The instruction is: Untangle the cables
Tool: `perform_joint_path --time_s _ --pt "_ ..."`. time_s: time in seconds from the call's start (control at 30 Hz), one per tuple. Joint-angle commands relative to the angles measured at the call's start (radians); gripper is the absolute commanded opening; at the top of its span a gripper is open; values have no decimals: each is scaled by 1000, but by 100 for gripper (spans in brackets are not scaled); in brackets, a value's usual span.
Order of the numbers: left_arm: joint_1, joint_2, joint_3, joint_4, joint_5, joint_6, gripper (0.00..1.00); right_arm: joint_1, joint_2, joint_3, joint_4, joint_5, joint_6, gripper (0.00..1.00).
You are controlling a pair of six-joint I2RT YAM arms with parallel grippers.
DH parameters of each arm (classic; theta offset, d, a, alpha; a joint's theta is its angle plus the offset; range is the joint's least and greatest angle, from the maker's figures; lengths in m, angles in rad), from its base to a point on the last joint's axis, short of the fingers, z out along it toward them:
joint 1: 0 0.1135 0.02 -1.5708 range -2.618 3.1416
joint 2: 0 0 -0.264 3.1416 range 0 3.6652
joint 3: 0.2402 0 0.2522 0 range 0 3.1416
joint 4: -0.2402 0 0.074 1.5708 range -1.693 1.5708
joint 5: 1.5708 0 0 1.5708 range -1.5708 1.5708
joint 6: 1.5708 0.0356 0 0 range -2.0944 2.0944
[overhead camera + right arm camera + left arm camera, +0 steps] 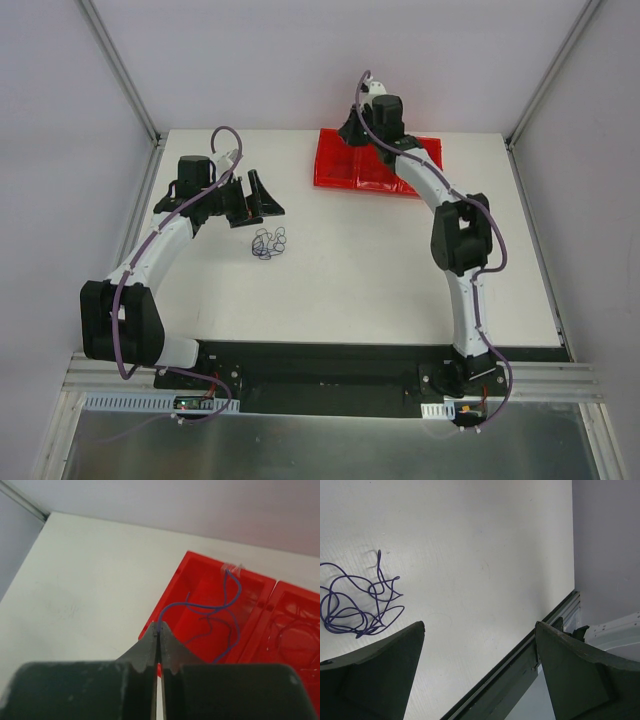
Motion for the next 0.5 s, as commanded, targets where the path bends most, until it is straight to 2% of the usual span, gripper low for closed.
perform_joint_path --time_s 0.0,0.3,0.37,0.47 --pt "9 -6 23 6 34 21 91 19 32 -2 0 -39 14 0" --pt "9 -4 20 6 34 21 91 21 250 224 -129 24 -52 1" --pt "9 -4 20 8 34 21 91 21 288 274 -157 50 -69 6" --pt "9 -5 20 8 31 24 91 21 301 299 -188 68 -84 18"
